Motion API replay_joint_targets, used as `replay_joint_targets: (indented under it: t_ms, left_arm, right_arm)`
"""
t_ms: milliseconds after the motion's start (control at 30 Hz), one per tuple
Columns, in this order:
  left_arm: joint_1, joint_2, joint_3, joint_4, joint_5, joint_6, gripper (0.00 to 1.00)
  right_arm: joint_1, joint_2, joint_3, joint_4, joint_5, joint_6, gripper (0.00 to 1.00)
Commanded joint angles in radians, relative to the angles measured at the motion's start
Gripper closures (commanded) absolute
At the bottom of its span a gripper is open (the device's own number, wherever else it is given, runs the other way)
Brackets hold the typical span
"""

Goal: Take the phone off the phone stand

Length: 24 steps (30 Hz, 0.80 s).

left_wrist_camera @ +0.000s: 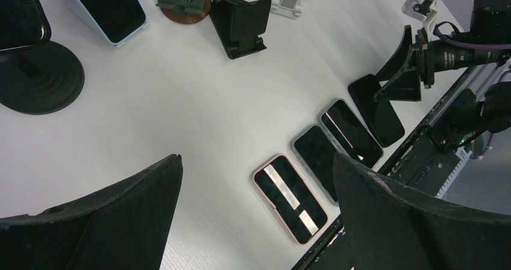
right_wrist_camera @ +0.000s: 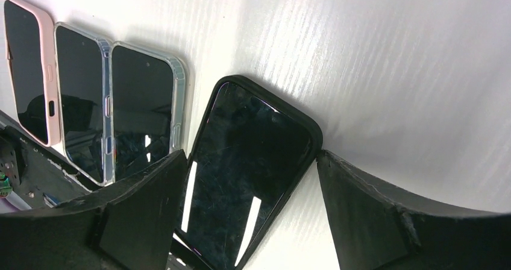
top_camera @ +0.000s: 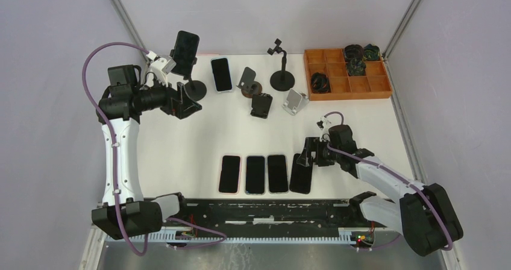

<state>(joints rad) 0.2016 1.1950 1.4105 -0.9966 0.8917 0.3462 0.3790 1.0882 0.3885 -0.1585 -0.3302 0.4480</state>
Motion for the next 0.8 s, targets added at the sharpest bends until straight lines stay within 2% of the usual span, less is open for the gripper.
replay_joint_targets:
  t_ms: [0, 333, 467, 533, 633, 767]
  left_arm:
    - [0.005, -0.014, 0.020, 0.013, 0.006, -0.003, 0.00]
    - [0.004, -0.010, 0.022, 0.014, 0.003, -0.001, 0.00]
    - [0.005, -0.002, 0.021, 0.014, -0.002, -0.002, 0.00]
    - [0.004, 0.005, 0.017, 0.015, -0.011, 0.002, 0.00]
    - [0.005, 0.011, 0.012, 0.011, -0.034, 0.005, 0.00]
    - [0.005, 0.014, -0.005, 0.003, -0.057, 0.031, 0.00]
  right_arm:
    - [0.021, 0.035, 0.021, 0.019, -0.015, -0.002, 0.14]
    - [0.045, 0.016, 0.058, -0.018, 0.042, 0.012, 0.16]
    - [0.045, -0.025, 0.232, -0.088, 0.142, -0.034, 0.13]
    - [0.045, 0.001, 0.339, -0.081, 0.132, -0.054, 0.11]
    - [0.071, 0.106, 0.475, -0.016, 0.085, -0.073, 0.08]
    - [0.168, 0.339, 0.745, 0.006, 0.083, -0.133, 0.06]
